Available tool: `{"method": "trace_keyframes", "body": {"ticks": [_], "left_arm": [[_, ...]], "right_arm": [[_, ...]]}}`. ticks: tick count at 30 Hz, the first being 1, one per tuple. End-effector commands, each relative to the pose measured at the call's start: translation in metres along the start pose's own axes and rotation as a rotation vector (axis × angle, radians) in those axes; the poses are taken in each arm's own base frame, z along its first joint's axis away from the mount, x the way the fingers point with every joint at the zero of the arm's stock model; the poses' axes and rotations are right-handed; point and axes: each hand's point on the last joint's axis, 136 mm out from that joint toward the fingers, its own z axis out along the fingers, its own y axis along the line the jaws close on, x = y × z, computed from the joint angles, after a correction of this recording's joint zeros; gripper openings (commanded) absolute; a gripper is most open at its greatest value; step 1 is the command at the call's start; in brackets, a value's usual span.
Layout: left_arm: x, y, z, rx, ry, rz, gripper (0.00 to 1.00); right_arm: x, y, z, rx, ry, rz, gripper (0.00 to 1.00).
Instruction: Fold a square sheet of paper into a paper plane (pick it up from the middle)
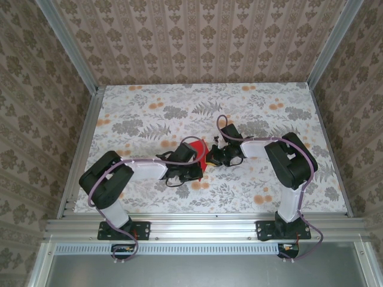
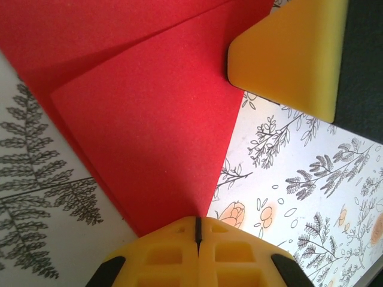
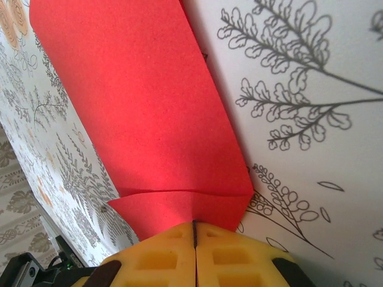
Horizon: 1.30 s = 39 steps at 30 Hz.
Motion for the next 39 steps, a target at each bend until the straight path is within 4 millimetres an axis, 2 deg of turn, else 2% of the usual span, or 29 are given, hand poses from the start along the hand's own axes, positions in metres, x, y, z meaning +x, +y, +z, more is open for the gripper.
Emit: {"method": "trace_keyframes", "body": {"ticks": [1,12,17,20,24,28,30,34,36,39], "left_arm": [[0.062,0.04,0.003,-0.12,0.204,-0.044,0.01],[0.079,0.037,-0.002,-0.129,0.215,-0.008,0.01],[0.078,0.036,-0.004,-0.151,0.208,0.003,0.01],[0.059,0.025,-0.015,-0.143,0.145,0.013,0.02],[0.015,0.002,-0.041,-0.116,-0.014,0.032,0.03],[-0.015,-0.002,-0.057,-0.124,-0.144,0.016,0.08],[-0.024,-0.003,-0.057,-0.124,-0.18,0.007,0.13],[-0.038,-0.01,-0.05,-0.118,-0.214,0.006,0.24],[-0.044,-0.013,-0.045,-0.116,-0.225,0.005,0.25],[-0.052,-0.018,-0.042,-0.108,-0.245,0.01,0.25]], "right_arm": [[0.005,-0.048,0.012,0.168,0.0,0.096,0.08],[0.004,-0.052,0.013,0.181,-0.004,0.104,0.07],[0.003,-0.048,0.011,0.173,-0.008,0.101,0.07],[0.002,-0.04,0.005,0.157,-0.019,0.092,0.07],[0.003,-0.028,-0.01,0.134,-0.054,0.107,0.07],[0.011,-0.016,-0.028,0.101,-0.104,0.15,0.08],[0.01,-0.005,-0.039,0.071,-0.124,0.135,0.12],[0.0,0.008,-0.059,0.073,-0.182,0.051,0.29],[-0.006,0.008,-0.062,0.097,-0.186,0.014,0.31],[-0.017,0.012,-0.054,0.107,-0.168,-0.029,0.31]]}}
